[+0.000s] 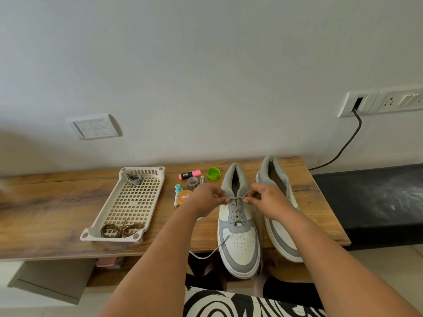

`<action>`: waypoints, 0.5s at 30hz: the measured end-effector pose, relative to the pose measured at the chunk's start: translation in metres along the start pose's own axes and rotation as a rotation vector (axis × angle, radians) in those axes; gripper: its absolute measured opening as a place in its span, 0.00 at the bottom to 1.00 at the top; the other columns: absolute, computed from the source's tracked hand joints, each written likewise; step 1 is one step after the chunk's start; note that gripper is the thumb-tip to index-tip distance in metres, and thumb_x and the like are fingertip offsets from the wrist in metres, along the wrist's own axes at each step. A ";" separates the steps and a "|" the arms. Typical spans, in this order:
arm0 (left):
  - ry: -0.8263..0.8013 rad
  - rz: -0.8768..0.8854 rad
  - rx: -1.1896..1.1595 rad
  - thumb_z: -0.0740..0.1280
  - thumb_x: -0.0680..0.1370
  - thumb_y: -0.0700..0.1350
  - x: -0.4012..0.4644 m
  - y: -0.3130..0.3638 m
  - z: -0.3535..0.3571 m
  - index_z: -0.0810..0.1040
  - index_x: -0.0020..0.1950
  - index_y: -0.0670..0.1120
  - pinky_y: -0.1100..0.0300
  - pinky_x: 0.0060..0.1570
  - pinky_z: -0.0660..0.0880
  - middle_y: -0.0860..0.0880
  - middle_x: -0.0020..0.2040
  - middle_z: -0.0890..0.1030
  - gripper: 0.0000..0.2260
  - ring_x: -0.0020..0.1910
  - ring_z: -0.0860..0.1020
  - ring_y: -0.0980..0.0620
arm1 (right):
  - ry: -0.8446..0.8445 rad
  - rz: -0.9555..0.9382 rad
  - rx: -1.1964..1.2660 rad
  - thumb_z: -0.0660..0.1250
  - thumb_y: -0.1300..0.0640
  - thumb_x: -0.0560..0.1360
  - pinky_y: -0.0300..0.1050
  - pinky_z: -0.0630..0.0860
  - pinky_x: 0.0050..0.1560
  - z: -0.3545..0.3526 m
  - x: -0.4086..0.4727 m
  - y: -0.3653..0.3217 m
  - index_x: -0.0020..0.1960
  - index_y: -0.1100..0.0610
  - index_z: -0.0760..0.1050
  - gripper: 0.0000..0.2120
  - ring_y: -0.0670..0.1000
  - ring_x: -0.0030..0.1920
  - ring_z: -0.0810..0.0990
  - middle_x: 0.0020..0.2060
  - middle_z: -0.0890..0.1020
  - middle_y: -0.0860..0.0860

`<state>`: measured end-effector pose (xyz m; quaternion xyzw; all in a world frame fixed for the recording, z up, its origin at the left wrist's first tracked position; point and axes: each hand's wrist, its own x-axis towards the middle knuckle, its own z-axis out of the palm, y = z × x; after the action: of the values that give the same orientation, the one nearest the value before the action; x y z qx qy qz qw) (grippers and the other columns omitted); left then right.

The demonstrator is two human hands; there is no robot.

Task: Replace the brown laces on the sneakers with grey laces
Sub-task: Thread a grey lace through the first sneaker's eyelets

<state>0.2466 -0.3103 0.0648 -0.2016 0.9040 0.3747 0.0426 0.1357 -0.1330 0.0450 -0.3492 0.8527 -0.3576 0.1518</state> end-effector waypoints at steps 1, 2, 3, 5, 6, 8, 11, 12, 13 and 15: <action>-0.009 0.009 0.007 0.72 0.76 0.51 -0.001 0.000 -0.001 0.80 0.39 0.52 0.59 0.48 0.73 0.49 0.49 0.83 0.07 0.49 0.79 0.52 | -0.008 0.007 0.005 0.73 0.56 0.74 0.36 0.69 0.38 -0.001 -0.001 0.000 0.41 0.59 0.77 0.08 0.48 0.40 0.78 0.39 0.81 0.50; -0.016 0.016 0.014 0.72 0.76 0.51 -0.001 0.000 -0.001 0.80 0.39 0.53 0.58 0.50 0.74 0.49 0.52 0.84 0.07 0.51 0.79 0.52 | -0.020 0.012 0.006 0.73 0.56 0.74 0.34 0.68 0.38 -0.003 -0.001 0.001 0.41 0.58 0.77 0.08 0.48 0.41 0.78 0.40 0.81 0.50; -0.020 0.019 0.017 0.72 0.76 0.51 -0.002 0.001 -0.002 0.81 0.40 0.52 0.58 0.53 0.74 0.49 0.54 0.83 0.06 0.53 0.79 0.52 | -0.029 0.016 0.002 0.73 0.56 0.74 0.33 0.68 0.38 -0.004 -0.002 0.000 0.41 0.58 0.77 0.07 0.48 0.41 0.78 0.40 0.81 0.49; -0.023 0.012 0.030 0.71 0.77 0.50 -0.002 0.001 -0.003 0.82 0.43 0.50 0.57 0.54 0.75 0.49 0.54 0.83 0.05 0.54 0.79 0.51 | -0.044 0.028 0.006 0.73 0.55 0.74 0.34 0.67 0.37 -0.007 -0.003 -0.001 0.41 0.56 0.77 0.07 0.46 0.40 0.76 0.39 0.80 0.47; -0.018 0.005 0.037 0.71 0.77 0.49 -0.002 0.001 -0.004 0.83 0.45 0.48 0.57 0.54 0.75 0.49 0.54 0.84 0.05 0.53 0.80 0.52 | -0.057 0.037 -0.001 0.72 0.54 0.75 0.35 0.67 0.37 -0.008 -0.003 -0.002 0.41 0.55 0.77 0.08 0.45 0.39 0.76 0.38 0.79 0.47; -0.017 -0.018 0.011 0.70 0.78 0.43 -0.005 0.002 -0.005 0.82 0.51 0.45 0.58 0.50 0.79 0.47 0.50 0.84 0.04 0.47 0.83 0.53 | -0.140 0.097 0.000 0.70 0.52 0.76 0.37 0.68 0.38 -0.009 -0.004 -0.006 0.41 0.54 0.76 0.08 0.44 0.37 0.76 0.37 0.80 0.47; -0.033 -0.039 -0.043 0.68 0.78 0.36 -0.015 0.008 -0.007 0.79 0.57 0.43 0.69 0.37 0.78 0.46 0.46 0.85 0.08 0.35 0.83 0.57 | -0.365 0.351 0.413 0.68 0.54 0.78 0.39 0.75 0.38 -0.006 -0.013 -0.012 0.46 0.59 0.78 0.08 0.46 0.33 0.78 0.34 0.81 0.50; -0.020 -0.031 -0.016 0.68 0.78 0.37 -0.019 0.010 -0.006 0.77 0.57 0.45 0.71 0.34 0.76 0.48 0.45 0.84 0.09 0.33 0.82 0.59 | -0.437 0.427 0.573 0.68 0.55 0.79 0.40 0.77 0.38 -0.007 -0.016 -0.016 0.48 0.61 0.79 0.08 0.47 0.32 0.77 0.33 0.80 0.51; -0.002 -0.028 0.037 0.69 0.78 0.39 -0.022 0.012 -0.005 0.76 0.55 0.46 0.69 0.34 0.76 0.49 0.44 0.84 0.08 0.32 0.82 0.60 | -0.494 0.476 0.684 0.67 0.56 0.79 0.42 0.79 0.41 -0.007 -0.019 -0.019 0.49 0.62 0.79 0.09 0.47 0.33 0.78 0.33 0.79 0.52; -0.005 -0.042 0.157 0.69 0.77 0.40 -0.030 0.020 0.001 0.74 0.47 0.47 0.60 0.40 0.80 0.48 0.44 0.83 0.05 0.35 0.83 0.57 | -0.540 0.523 0.876 0.65 0.56 0.80 0.46 0.81 0.45 -0.005 -0.025 -0.025 0.50 0.63 0.79 0.10 0.50 0.38 0.82 0.38 0.82 0.55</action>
<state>0.2660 -0.2867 0.0838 -0.2155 0.9260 0.3023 0.0681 0.1629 -0.1251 0.0669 -0.1100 0.6140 -0.5262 0.5779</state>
